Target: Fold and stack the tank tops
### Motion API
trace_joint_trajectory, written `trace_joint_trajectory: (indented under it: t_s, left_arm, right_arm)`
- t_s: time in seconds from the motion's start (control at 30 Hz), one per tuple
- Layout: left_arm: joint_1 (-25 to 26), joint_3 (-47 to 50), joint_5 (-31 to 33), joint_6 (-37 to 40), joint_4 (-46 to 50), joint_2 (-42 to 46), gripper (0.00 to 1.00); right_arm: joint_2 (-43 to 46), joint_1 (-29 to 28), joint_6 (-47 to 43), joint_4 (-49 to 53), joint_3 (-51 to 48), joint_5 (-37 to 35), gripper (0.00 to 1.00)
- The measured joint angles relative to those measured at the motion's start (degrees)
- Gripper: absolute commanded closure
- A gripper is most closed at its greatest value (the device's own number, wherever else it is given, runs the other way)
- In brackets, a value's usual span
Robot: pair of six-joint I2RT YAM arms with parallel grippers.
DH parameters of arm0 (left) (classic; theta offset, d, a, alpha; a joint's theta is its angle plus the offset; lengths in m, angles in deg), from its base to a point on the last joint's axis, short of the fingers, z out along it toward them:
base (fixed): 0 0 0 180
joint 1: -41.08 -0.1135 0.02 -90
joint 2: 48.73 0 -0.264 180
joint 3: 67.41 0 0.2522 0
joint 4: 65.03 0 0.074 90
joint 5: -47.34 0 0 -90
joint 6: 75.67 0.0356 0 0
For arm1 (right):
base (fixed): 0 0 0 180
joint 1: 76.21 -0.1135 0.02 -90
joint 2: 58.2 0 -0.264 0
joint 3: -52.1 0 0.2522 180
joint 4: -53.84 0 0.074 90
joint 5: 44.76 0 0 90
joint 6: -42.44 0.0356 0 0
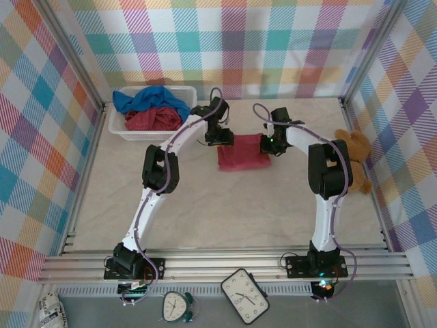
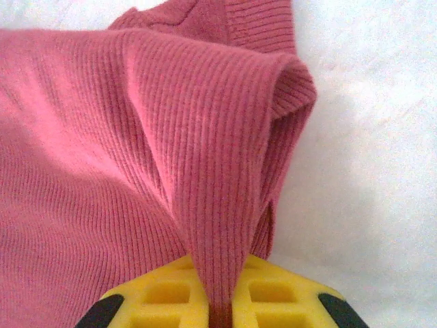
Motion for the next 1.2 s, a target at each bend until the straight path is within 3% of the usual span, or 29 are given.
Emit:
trace_joint_trajectory:
  t_s: [0.27,0.57,0.83,1.1,1.2]
  left_arm:
    - [-1.88,-0.74,5.11,5.25,6.93,9.44,0.35]
    - [-9.01,13.18,9.73,9.97,8.31,26.34,0.33]
    - [-14.29,20.81,11.17,12.09,7.58,29.64,0.28]
    - [-20.11,21.57,10.6,11.85,3.98,30.64,0.27]
    - [-22.69,22.21,10.47,11.72,2.64,30.64,0.27]
  right_arm:
    - [-8.39,4.94,-3.93,5.97,15.3,-0.35,0.88]
    - [-18.56,10.58,-8.15,9.81,32.41,-2.95,0.88]
    - [-22.95,14.1,-14.01,11.58,40.81,-11.02,0.86]
    - [-26.64,16.5,-21.29,14.01,50.47,-18.25,0.84]
    - [-28.0,17.4,-22.32,14.51,52.19,-19.82,0.76]
